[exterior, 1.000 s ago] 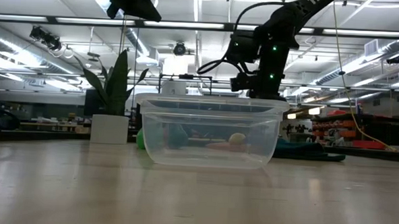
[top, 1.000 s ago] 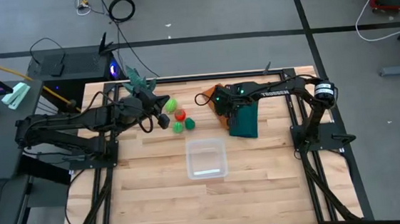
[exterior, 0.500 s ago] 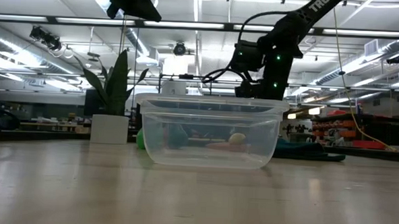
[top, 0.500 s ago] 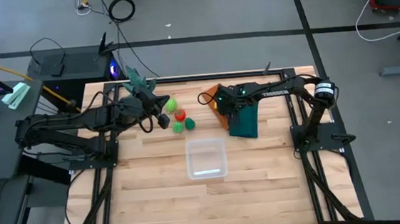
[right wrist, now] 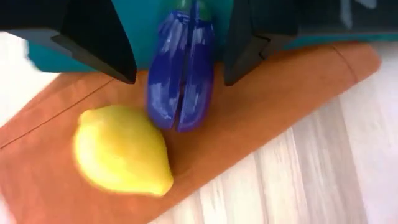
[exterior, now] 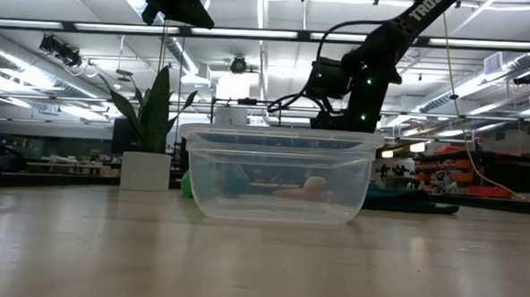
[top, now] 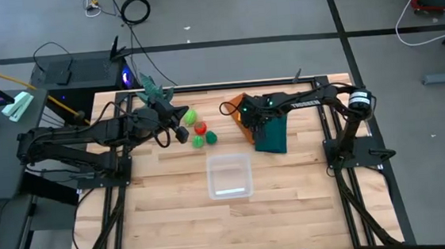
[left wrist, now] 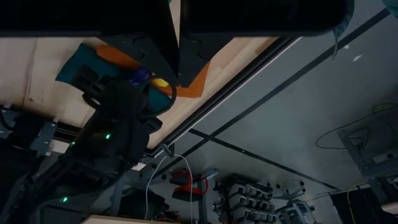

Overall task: Pick and placing Produce into tupperware
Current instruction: Put the violet eggplant into the transparent container

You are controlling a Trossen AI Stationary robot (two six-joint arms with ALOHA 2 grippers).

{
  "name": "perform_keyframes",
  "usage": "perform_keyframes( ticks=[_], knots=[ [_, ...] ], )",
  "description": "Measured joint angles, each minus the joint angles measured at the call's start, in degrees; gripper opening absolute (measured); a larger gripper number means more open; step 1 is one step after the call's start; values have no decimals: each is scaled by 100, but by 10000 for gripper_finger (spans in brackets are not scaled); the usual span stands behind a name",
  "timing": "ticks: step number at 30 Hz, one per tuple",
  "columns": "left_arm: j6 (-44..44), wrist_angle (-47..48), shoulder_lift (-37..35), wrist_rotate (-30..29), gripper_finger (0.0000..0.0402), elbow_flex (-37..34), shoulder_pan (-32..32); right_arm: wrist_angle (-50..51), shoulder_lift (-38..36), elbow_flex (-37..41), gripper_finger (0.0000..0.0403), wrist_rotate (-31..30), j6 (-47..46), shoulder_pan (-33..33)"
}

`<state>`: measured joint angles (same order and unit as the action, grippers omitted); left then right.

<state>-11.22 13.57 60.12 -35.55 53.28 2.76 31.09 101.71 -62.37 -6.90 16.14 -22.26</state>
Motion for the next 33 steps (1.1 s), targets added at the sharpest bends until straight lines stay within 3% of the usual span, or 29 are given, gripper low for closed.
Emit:
perform_keyframes(
  ticks=[11,25,33],
  knots=[
    [-10,2,0,0,10,0,0,-262,298,-15,181,18,-242,74],
    [-3,4,0,0,22,0,0,-147,155,-63,101,0,-262,151],
    [4,5,0,0,8,0,0,-34,-180,-63,101,-26,-367,179]
  ],
)
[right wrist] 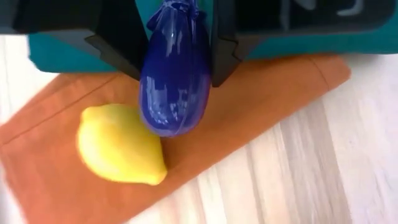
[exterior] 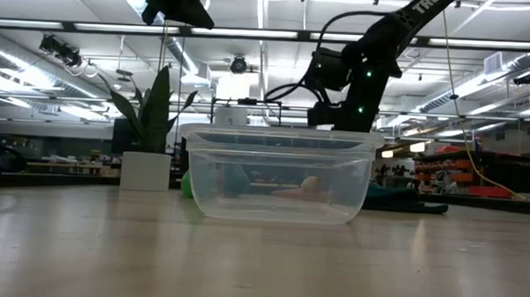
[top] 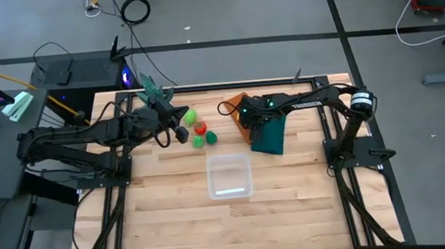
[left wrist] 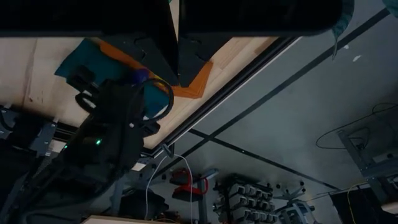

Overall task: Pick and placing Produce into tupperware
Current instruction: Put the violet eggplant into the transparent container

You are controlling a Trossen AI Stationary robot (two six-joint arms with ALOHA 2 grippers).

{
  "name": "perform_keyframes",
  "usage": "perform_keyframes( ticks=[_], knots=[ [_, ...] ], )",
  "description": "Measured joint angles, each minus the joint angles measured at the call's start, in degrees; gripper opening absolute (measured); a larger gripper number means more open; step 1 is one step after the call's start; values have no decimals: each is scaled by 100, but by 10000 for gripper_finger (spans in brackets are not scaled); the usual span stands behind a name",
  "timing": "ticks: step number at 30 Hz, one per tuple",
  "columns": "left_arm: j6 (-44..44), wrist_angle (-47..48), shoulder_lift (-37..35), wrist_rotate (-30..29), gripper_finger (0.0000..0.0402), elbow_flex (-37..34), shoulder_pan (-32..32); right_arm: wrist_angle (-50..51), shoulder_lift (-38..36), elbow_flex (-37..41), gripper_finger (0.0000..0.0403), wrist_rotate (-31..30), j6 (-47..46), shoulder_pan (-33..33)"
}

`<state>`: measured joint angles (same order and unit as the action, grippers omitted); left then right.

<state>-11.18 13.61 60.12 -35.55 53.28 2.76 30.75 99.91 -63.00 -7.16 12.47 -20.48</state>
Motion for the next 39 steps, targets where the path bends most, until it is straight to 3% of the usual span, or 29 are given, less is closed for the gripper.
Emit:
perform_keyframes(
  ticks=[13,23,30,39],
  knots=[
    [0,1,0,1,18,0,0,434,-1182,-9,102,227,-543,586],
    [-2,3,0,2,15,0,0,949,-1962,-9,103,869,-1182,1572],
    [-38,4,0,127,26,0,-2,1132,-1931,-9,103,1012,-1528,2392],
    [-168,29,-115,284,10,0,-78,611,-1391,-136,103,1222,-1668,2723]
  ],
)
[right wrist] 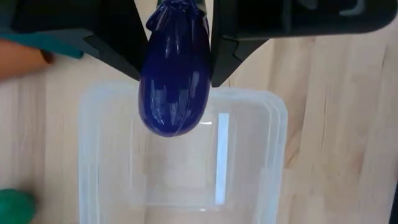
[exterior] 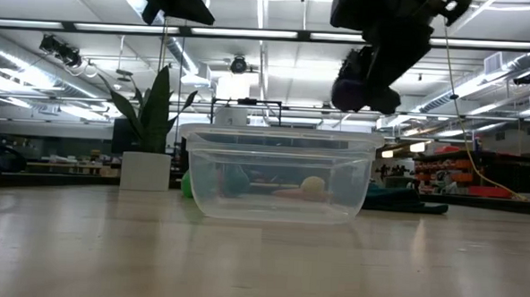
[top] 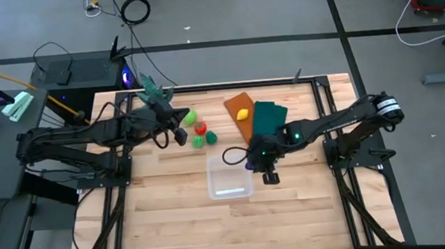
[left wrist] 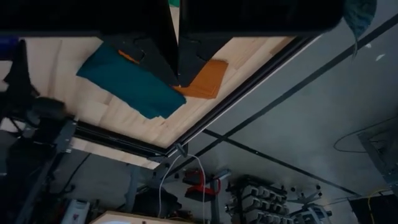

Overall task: Pick and placing Produce into tupperware
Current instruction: Put the violet eggplant into the transparent container

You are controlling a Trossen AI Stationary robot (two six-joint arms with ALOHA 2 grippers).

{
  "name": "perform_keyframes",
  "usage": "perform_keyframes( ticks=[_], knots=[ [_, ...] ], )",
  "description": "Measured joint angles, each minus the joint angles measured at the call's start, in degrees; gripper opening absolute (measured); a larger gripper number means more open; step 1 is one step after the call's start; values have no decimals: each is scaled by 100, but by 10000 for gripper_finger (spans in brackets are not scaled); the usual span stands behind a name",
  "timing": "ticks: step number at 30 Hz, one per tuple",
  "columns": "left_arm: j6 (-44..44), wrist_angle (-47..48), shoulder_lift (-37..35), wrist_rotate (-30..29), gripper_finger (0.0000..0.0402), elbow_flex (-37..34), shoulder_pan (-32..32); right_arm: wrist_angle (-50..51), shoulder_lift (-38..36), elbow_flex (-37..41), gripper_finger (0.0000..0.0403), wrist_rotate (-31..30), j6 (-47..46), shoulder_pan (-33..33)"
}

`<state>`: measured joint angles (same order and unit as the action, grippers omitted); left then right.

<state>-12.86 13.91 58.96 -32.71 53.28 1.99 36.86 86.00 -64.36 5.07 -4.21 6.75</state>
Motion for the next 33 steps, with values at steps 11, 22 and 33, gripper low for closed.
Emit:
perform_keyframes(
  ticks=[11,22,33],
  knots=[
    [-4,109,-424,2,19,0,-102,107,1027,-1446,103,-5,508,-41],
    [-153,502,-588,-1,14,0,-99,556,1976,-2253,103,-1,284,-185],
    [-155,531,-595,0,19,0,-99,482,2423,-2232,103,17,-17,-158]
  ],
)
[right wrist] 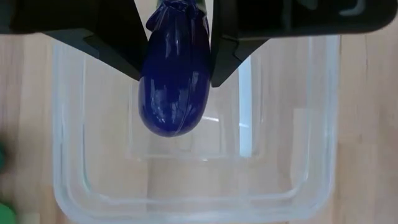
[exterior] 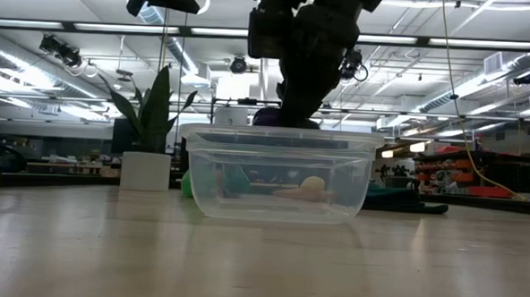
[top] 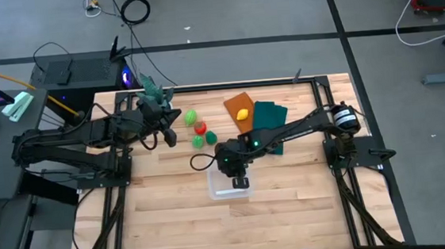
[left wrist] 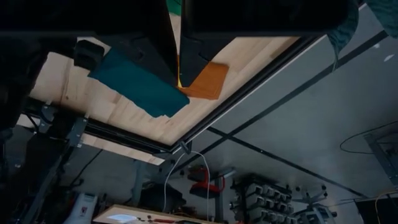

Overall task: Pick and placing Produce into tupperware
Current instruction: Put the violet eggplant into the transparent container

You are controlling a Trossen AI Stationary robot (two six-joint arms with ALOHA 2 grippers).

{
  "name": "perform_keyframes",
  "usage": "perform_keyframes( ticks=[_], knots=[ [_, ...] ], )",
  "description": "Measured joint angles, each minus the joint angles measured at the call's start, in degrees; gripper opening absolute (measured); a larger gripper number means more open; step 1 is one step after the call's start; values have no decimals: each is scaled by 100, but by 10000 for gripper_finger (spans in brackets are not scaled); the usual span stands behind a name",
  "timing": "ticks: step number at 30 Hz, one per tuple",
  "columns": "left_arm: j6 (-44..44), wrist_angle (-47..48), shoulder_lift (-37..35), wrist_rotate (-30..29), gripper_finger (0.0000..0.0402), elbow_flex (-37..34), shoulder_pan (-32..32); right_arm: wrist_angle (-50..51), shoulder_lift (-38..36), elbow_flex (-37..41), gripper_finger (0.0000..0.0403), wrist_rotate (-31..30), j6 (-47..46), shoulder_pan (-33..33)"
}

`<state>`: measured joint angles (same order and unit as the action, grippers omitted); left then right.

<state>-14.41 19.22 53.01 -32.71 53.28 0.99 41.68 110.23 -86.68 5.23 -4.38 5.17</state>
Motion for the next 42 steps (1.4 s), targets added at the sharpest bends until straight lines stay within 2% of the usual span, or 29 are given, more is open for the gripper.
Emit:
perform_keyframes(
  ticks=[19,33,42],
  knots=[
    [0,45,2,2,14,0,0,-185,612,7,103,-21,-212,-2],
    [0,81,2,0,21,0,-2,-206,724,5,103,-41,-357,-17],
    [7,85,2,0,9,0,-2,-199,724,5,128,-61,-357,-20]
  ],
)
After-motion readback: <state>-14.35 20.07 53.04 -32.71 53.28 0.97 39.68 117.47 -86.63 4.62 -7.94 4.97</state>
